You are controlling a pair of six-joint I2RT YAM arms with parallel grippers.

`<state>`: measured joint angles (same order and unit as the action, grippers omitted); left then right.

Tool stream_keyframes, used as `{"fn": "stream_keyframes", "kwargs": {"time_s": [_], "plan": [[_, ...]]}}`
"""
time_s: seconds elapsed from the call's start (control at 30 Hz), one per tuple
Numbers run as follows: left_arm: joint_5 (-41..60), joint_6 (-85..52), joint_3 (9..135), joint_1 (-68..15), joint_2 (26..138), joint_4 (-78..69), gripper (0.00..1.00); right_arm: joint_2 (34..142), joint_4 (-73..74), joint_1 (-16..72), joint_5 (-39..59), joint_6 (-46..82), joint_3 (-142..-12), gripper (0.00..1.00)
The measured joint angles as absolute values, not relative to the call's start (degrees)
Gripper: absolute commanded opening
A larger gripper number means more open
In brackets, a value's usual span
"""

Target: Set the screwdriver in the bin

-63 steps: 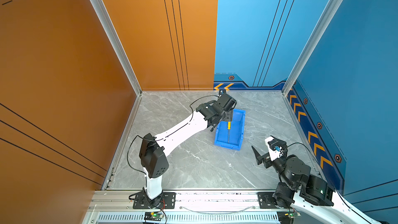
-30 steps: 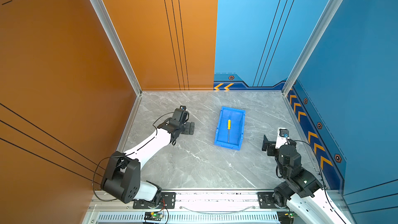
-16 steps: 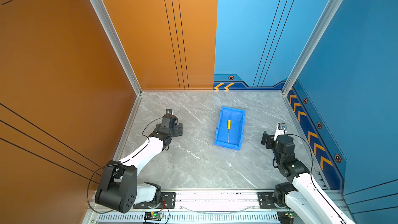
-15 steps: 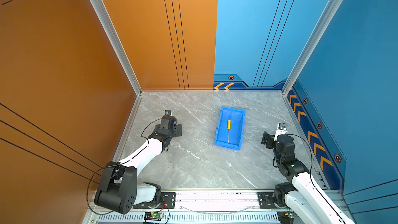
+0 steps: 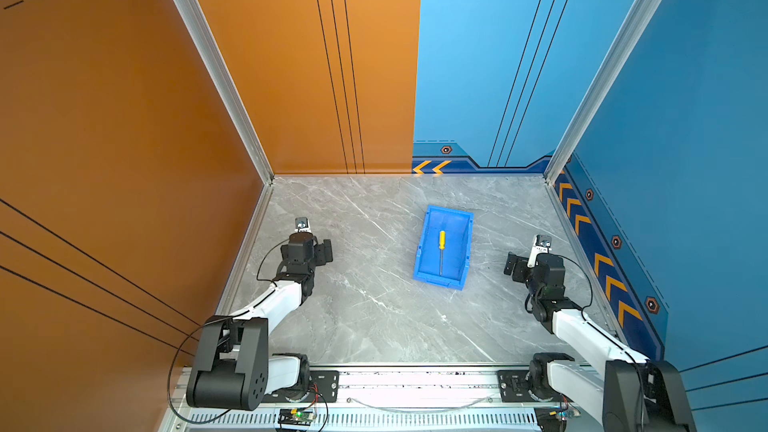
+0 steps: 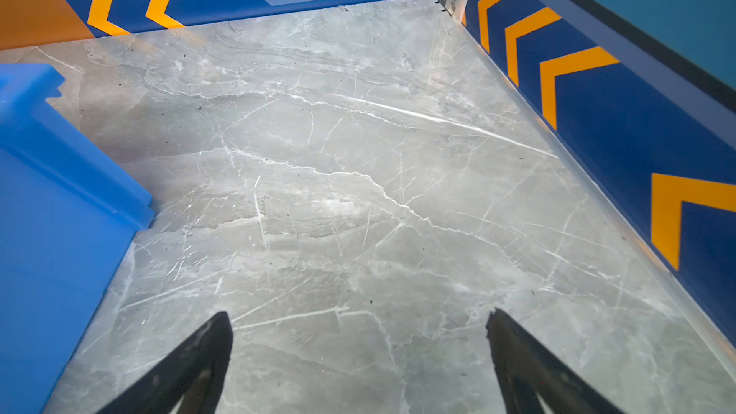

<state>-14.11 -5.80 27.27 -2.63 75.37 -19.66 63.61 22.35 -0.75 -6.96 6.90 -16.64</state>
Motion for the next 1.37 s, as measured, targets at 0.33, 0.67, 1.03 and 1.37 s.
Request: {"fn": "stream_keyframes", "kwargs": {"time_s": [0.33, 0.67, 1.03, 1.37], "plan": [[-12.47, -4.47, 24.14, -1.15, 79.50, -33.43, 0.98, 81.62, 37.63, -1.54, -2.96, 6.90, -22.41, 1.00], [-8.84, -1.43, 24.91, -1.13, 87.39, -41.17, 0.98, 87.72, 48.53, -0.60, -3.05, 5.98, -21.69, 1.00], [-8.14, 0.25, 22.20, -2.33, 89.06, -50.68, 0.98, 87.99, 51.20, 2.22, -7.79, 4.64, -21.56, 1.00], [-8.23, 0.64, 22.17, -1.91, 89.08, -52.07, 0.98, 87.99, 51.53, 2.22, -8.91, 4.29, -21.56, 1.00]]}}
